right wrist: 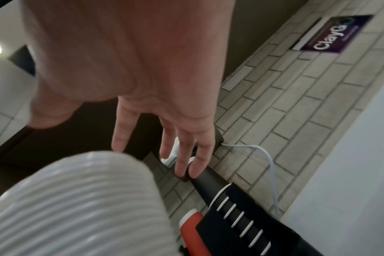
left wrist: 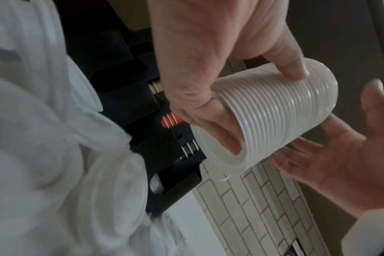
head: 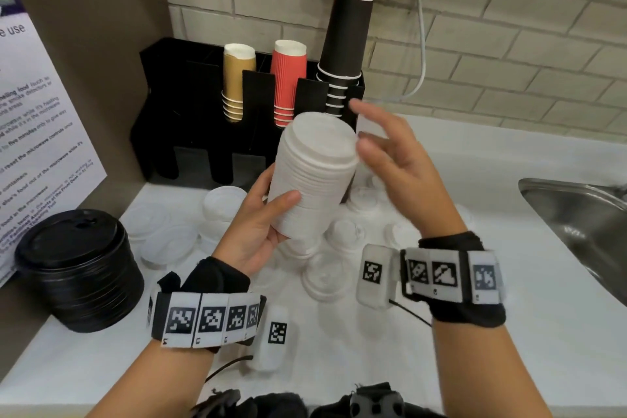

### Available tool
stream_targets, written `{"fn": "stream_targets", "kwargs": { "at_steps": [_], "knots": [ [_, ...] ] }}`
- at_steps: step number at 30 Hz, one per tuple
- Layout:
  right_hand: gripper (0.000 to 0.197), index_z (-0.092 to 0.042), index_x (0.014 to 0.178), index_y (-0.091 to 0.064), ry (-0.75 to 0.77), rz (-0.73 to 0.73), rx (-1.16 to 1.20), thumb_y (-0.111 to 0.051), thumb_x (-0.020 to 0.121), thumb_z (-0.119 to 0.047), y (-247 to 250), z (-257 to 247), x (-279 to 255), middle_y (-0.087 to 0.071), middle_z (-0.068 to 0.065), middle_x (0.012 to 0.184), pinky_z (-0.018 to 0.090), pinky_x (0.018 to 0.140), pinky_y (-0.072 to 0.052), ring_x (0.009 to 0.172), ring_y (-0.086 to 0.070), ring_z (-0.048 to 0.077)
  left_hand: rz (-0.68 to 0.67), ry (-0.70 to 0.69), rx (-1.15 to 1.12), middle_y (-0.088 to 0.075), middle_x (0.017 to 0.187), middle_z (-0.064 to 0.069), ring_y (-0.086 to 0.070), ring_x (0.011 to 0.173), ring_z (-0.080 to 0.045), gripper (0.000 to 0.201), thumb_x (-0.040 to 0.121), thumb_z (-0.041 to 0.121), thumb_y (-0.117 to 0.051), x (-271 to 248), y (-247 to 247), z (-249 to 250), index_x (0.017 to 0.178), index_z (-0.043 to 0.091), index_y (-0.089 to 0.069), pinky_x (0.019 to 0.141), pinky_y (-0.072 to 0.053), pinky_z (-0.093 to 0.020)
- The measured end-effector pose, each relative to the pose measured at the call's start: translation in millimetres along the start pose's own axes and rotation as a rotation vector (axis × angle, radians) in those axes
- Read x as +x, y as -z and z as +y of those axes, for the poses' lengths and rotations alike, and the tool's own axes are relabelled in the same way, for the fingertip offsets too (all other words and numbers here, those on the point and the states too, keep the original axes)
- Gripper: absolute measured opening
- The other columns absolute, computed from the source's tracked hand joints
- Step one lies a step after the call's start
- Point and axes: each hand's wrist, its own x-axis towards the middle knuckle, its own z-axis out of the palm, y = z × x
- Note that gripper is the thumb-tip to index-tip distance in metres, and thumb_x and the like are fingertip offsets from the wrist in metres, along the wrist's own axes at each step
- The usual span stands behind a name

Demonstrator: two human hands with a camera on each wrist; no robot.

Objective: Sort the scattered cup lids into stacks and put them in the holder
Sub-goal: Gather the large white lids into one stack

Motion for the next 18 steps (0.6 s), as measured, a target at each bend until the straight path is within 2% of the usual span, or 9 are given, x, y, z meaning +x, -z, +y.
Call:
{"fn": "stream_targets", "kwargs": {
  "at_steps": [2, 3, 4, 6, 8, 10, 12, 15, 18],
  "knots": [
    [0.026, -0.034, 0.120, -0.058, -0.064, 0.083, 0.036, -0.048, 0.096, -0.039, 8.3, 9.5, 8.1, -0.056, -0.006, 0.125, 0.022, 0.090, -0.048, 0.112, -0.057, 0.007, 0.039, -0.038, -0.016, -0.067, 0.125, 0.002, -0.065, 0.115, -0.016, 0.085, 0.055, 0.033, -0.089, 1.4, 4.5, 14.0, 0.132, 0.028, -0.053, 0.080, -0.058, -0.032],
    [0.021, -0.029, 0.115, -0.061, -0.122, 0.075, -0.017, -0.047, 0.099, -0.032, 8.8, 18.0, 11.1, -0.059, -0.007, 0.119, 0.022, 0.087, -0.046, 0.106, -0.059, 0.005, 0.057, -0.058, -0.014, -0.066, 0.127, 0.002, -0.064, 0.116, -0.016, 0.079, 0.060, 0.031, -0.085, 1.9, 7.5, 22.4, 0.133, 0.027, -0.053, 0.082, -0.058, -0.033],
    [0.018, -0.024, 0.110, -0.063, -0.184, 0.008, -0.107, -0.049, 0.100, -0.025, 6.4, 27.7, 13.3, -0.061, -0.005, 0.115, 0.020, 0.085, -0.043, 0.099, -0.058, 0.004, 0.069, -0.080, -0.006, -0.065, 0.130, 0.001, -0.063, 0.117, -0.016, 0.076, 0.065, 0.030, -0.084, 2.1, 11.1, 31.0, 0.134, 0.027, -0.052, 0.083, -0.058, -0.034],
    [0.016, -0.016, 0.108, -0.065, -0.237, -0.280, -0.342, -0.055, 0.096, -0.016, -7.6, 45.4, 13.7, -0.060, -0.001, 0.109, 0.015, 0.083, -0.039, 0.092, -0.054, 0.002, 0.090, -0.119, 0.011, -0.064, 0.132, 0.002, -0.062, 0.119, -0.017, 0.065, 0.077, 0.031, -0.078, 1.3, 17.5, 49.7, 0.135, 0.027, -0.050, 0.083, -0.058, -0.033],
    [0.026, -0.017, 0.117, -0.064, -0.187, -0.600, -0.512, -0.063, 0.092, -0.021, -32.8, 54.7, 11.5, -0.056, 0.000, 0.113, 0.021, 0.093, -0.038, 0.105, -0.052, 0.010, 0.100, -0.158, 0.020, -0.063, 0.133, 0.002, -0.061, 0.121, -0.017, 0.059, 0.082, 0.029, -0.069, -0.5, 23.6, 67.5, 0.137, 0.026, -0.049, 0.084, -0.057, -0.033],
    [0.044, -0.023, 0.127, -0.058, -0.109, -0.791, -0.562, -0.070, 0.086, -0.030, -67.1, 56.2, 10.2, -0.050, 0.005, 0.126, 0.032, 0.106, -0.034, 0.120, -0.044, 0.021, 0.107, -0.197, 0.038, -0.060, 0.137, 0.000, -0.060, 0.123, -0.019, 0.060, 0.083, 0.028, -0.063, -3.3, 29.0, 82.1, 0.140, 0.023, -0.045, 0.090, -0.057, -0.038],
    [0.064, -0.028, 0.137, -0.049, 0.007, -0.898, -0.600, -0.075, 0.079, -0.038, -106.2, 54.1, 11.4, -0.041, 0.005, 0.139, 0.040, 0.112, -0.028, 0.131, -0.033, 0.025, 0.113, -0.221, 0.049, -0.059, 0.139, -0.002, -0.059, 0.125, -0.021, 0.058, 0.086, 0.028, -0.062, -7.1, 32.6, 92.5, 0.141, 0.021, -0.044, 0.093, -0.056, -0.042],
    [0.092, -0.033, 0.147, -0.030, 0.173, -1.028, -0.751, -0.079, 0.071, -0.048, -159.2, 51.0, 15.6, -0.021, 0.007, 0.155, 0.050, 0.112, -0.020, 0.142, -0.016, 0.030, 0.133, -0.236, 0.023, -0.061, 0.136, -0.002, -0.059, 0.124, -0.021, 0.058, 0.086, 0.028, -0.064, -13.5, 35.5, 99.8, 0.140, 0.020, -0.045, 0.088, -0.057, -0.038],
    [0.100, -0.034, 0.151, -0.016, 0.233, -1.110, -0.855, -0.076, 0.073, -0.049, -197.2, 53.3, 23.7, -0.007, 0.010, 0.158, 0.058, 0.112, -0.015, 0.145, -0.006, 0.036, 0.136, -0.243, 0.014, -0.063, 0.134, -0.001, -0.060, 0.123, -0.020, 0.080, 0.072, 0.037, -0.083, -20.2, 36.1, 104.9, 0.140, 0.020, -0.045, 0.086, -0.057, -0.036]
  ]
}}
